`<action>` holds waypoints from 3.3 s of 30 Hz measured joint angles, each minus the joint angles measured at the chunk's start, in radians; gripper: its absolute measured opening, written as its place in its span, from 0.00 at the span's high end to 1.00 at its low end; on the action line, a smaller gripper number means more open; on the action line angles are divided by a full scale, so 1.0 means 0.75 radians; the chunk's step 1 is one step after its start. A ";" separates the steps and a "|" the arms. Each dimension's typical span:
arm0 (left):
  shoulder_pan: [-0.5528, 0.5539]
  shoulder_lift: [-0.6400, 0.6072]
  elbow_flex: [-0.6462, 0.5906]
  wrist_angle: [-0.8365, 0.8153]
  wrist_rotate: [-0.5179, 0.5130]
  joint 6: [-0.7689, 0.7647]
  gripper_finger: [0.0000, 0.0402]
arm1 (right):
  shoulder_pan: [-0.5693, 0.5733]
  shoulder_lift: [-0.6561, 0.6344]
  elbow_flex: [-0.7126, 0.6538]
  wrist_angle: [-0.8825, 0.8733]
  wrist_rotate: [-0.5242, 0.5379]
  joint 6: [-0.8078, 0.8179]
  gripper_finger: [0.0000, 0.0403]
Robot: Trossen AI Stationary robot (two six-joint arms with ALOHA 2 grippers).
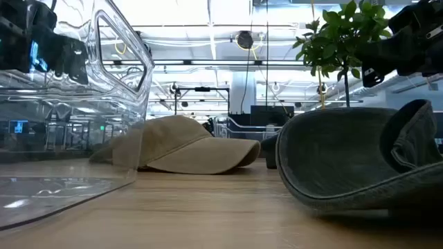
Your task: Pick & Place hat
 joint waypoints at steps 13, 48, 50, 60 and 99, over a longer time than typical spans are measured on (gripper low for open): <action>0.000 0.000 0.000 0.000 0.000 0.000 0.88 | 0.000 0.000 0.000 0.000 0.000 0.000 1.00; 0.000 0.000 0.000 0.000 0.000 0.000 0.88 | 0.000 -0.001 0.000 0.000 0.000 0.000 1.00; 0.000 0.000 0.000 0.000 0.000 0.000 0.88 | 0.000 0.000 0.000 0.017 0.016 -0.001 1.00; 0.000 0.000 0.000 0.000 0.000 0.000 0.88 | 0.000 0.004 0.000 0.089 0.104 0.196 1.00; 0.000 0.000 0.000 -0.001 0.001 0.000 0.88 | -0.299 1.777 1.913 -1.315 0.597 0.269 0.67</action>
